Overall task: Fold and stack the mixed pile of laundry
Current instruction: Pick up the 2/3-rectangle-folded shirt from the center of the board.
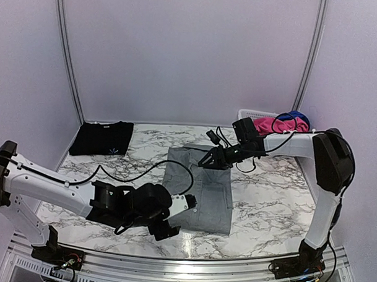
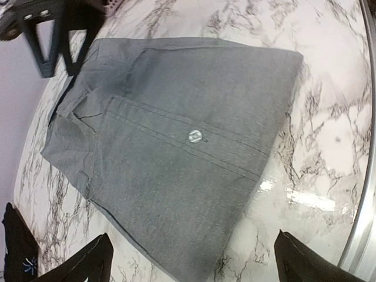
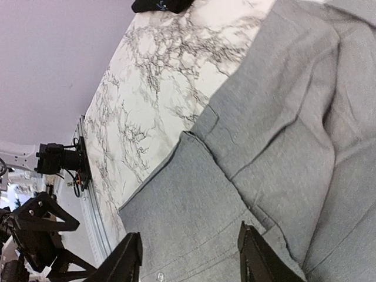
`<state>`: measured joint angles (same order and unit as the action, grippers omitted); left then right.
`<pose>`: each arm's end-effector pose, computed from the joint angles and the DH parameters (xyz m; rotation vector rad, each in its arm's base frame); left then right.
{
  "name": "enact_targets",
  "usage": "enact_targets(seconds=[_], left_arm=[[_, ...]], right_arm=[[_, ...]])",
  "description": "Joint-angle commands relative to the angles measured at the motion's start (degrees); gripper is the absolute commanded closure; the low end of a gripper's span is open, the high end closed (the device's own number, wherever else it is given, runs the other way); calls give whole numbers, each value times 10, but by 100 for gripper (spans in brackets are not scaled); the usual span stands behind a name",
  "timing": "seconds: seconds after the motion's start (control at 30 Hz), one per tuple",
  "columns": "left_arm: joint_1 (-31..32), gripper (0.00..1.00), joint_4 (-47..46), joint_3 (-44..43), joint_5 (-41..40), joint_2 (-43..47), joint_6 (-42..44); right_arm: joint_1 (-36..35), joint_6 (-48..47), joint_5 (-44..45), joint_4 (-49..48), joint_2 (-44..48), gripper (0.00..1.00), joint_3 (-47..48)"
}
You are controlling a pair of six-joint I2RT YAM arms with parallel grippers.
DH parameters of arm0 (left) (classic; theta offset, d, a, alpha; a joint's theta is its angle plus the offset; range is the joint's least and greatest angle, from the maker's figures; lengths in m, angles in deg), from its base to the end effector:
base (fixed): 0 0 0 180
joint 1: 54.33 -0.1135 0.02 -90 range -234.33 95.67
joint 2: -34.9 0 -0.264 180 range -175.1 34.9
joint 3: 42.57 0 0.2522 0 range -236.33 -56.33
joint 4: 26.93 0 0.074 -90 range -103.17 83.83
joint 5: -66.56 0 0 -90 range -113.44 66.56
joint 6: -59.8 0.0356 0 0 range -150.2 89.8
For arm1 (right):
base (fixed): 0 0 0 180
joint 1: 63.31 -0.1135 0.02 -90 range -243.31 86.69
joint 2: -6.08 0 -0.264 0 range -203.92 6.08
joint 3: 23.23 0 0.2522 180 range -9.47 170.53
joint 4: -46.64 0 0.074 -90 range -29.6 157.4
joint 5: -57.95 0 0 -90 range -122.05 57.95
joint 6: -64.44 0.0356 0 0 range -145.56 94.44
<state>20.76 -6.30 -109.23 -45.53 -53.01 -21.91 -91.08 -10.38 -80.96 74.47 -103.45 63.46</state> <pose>0.0966 -0.3107 0.2145 1.3415 1.7991 -0.1852 0.3436 0.2112 0.1891 -0.6707 2.4143 1.3703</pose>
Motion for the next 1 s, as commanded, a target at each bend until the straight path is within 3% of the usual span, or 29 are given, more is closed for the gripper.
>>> enact_targets(seconds=[0.0, 0.27, 0.43, 0.53, 0.63, 0.8, 0.97], left_arm=[[36, 2, 2, -13, -59, -53, 120], [68, 15, -29, -59, -99, -178, 173], [68, 33, -83, -73, -163, -214, 207], [68, 61, -96, -75, -187, -217, 229], [69, 100, -25, -109, -155, -193, 214], [82, 100, 131, -151, -57, -101, 124], [85, 100, 247, -180, 44, -33, 41]], right_arm=[[-25, -34, 12, 58, -31, 53, 44], [-43, -47, -11, 36, -127, 71, 62], [-51, -73, -4, 42, -167, 80, 55], [-62, -81, 0, 40, -176, 82, 41], [-77, -82, 6, 36, -176, 83, 24], [-110, -68, 8, 14, -125, 83, -38], [-149, -54, -31, -13, -61, 75, -101]])
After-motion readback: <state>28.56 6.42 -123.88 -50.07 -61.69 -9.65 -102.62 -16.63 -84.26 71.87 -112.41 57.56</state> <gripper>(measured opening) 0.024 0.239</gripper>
